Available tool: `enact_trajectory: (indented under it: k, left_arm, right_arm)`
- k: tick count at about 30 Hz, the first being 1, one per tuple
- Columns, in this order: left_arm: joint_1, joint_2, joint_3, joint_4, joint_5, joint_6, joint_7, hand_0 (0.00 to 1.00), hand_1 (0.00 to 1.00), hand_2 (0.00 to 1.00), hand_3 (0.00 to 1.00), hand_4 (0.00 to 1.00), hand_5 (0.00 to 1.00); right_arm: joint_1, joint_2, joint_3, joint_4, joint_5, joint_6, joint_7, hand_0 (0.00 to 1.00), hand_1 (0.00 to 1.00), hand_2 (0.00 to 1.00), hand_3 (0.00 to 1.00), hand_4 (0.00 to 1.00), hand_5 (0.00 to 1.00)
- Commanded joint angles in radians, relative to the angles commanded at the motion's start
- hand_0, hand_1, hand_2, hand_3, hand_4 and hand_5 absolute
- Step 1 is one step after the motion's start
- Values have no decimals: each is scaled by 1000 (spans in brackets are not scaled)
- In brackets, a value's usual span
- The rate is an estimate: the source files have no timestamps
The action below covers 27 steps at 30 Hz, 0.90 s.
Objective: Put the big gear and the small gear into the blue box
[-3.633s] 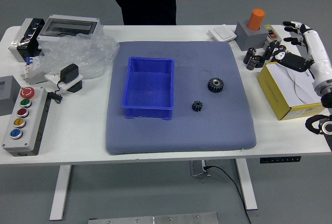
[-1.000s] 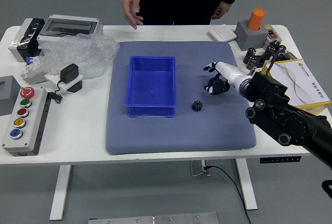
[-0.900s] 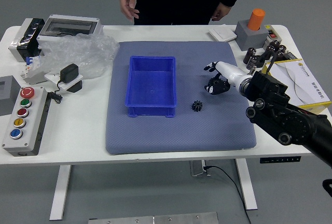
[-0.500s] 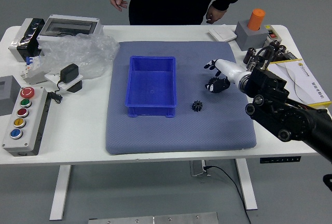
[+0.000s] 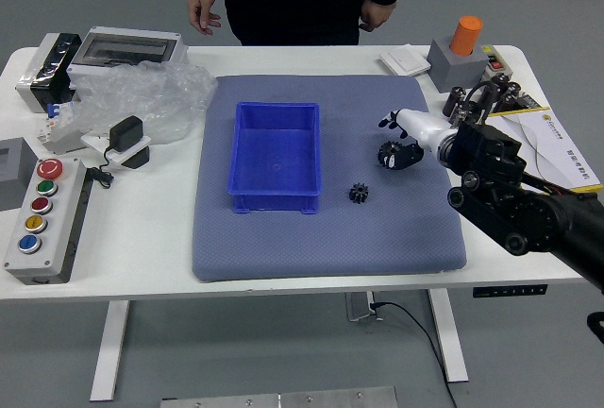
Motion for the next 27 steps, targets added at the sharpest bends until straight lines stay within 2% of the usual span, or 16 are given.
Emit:
enact_trajectory:
  k: [11,27]
  left_arm:
    - [0,0,0,0,1,0,0,724,674,681,685,428,16]
    - [0,-2,1,0,0,1,1,724,675,677,685,432,23]
  right_arm:
    - [7,19,-2,-44,-57,17,-8,812,753,866,857,747,187]
    - [2,47,-6,-84,-84,8,-4,803,744,850,849,777,206]
